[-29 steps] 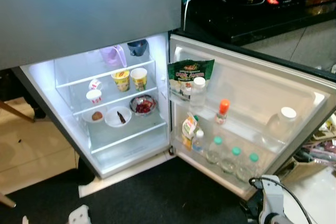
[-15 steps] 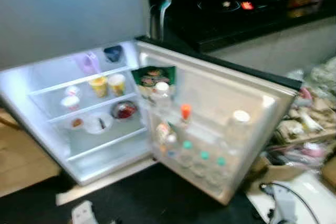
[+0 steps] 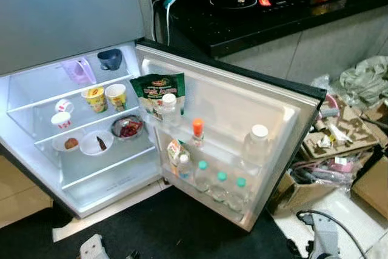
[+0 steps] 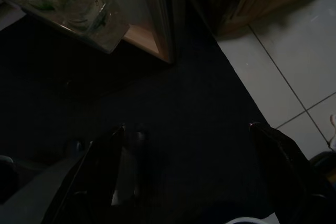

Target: Restocking fridge

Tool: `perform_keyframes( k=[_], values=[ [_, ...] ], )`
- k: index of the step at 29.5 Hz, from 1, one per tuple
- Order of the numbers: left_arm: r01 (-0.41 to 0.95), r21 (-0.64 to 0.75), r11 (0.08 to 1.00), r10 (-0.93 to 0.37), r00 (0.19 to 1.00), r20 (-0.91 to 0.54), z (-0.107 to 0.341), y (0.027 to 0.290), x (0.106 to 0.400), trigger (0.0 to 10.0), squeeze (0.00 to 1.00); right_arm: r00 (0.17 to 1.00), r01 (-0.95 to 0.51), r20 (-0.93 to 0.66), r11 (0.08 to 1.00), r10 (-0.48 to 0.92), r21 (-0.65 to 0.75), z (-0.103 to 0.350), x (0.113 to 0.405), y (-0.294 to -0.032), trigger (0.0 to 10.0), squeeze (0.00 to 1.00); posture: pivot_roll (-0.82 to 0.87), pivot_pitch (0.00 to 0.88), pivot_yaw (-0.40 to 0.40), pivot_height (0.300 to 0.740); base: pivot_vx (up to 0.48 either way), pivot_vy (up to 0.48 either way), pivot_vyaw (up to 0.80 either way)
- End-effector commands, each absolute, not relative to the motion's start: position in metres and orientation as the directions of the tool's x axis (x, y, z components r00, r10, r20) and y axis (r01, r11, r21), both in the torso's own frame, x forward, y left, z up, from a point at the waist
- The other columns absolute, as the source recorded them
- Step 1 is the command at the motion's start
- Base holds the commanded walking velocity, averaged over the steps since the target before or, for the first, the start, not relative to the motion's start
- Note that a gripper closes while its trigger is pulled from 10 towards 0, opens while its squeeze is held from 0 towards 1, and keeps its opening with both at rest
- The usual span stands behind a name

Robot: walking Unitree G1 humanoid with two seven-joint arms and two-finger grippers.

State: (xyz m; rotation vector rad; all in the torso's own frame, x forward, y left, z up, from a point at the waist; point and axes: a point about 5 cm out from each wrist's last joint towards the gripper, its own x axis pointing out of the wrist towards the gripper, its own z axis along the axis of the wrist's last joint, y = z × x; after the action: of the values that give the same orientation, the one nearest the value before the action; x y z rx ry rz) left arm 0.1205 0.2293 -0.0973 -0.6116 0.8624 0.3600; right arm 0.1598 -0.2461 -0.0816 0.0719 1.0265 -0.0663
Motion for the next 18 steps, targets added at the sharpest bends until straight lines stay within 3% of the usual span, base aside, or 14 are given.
perform_keyframes(
  k=[1, 12, 15, 17, 18],
  values=[
    [-0.541, -0.342, 0.769, 0.059, 0.592, -0.804, -0.099, 0.227, 0.118, 10.0, 0.0, 0.518, 0.107, -0.855, 0.994, -0.028, 0.033, -0.081, 0.161, -0.247, 10.0, 0.0, -0.06, 0.0, 0.022, 0.74, 0.0, 0.0, 0.0],
    [-0.553, -0.348, 0.757, 0.063, 0.592, -0.804, -0.099, 0.228, 0.118, 10.0, 0.0, 0.531, 0.155, -0.843, 0.988, -0.079, 0.004, -0.078, 0.163, -0.256, 10.0, 0.0, -0.05, 0.0, 0.007, 0.74, 0.0, 0.0, 0.0],
    [-0.561, -0.34, 0.755, 0.059, 0.574, -0.817, -0.102, 0.229, 0.107, 10.0, 0.0, 0.658, 0.357, -0.733, 0.929, -0.175, 0.098, -0.054, 0.194, -0.28, 10.0, 0.0, -0.05, 0.0, 0.011, 0.74, 0.0, 0.0, 0.0],
    [-0.566, -0.333, 0.754, 0.064, 0.568, -0.821, -0.103, 0.23, 0.103, 10.0, 0.0, 0.704, 0.43, -0.675, 0.888, -0.219, 0.161, -0.041, 0.206, -0.291, 4.3, 0.0, -0.04, 0.0, 0.011, 0.74, 0.0, 0.0, 0.0],
    [-0.567, -0.34, 0.75, 0.065, 0.575, -0.816, -0.102, 0.231, 0.102, 10.0, 0.0, 0.729, 0.45, -0.644, 0.872, -0.232, 0.195, -0.035, 0.211, -0.296, 0.0, 0.0, -0.03, 0.0, 0.006, 0.74, 0.0, 0.0, 0.0]
  ],
)
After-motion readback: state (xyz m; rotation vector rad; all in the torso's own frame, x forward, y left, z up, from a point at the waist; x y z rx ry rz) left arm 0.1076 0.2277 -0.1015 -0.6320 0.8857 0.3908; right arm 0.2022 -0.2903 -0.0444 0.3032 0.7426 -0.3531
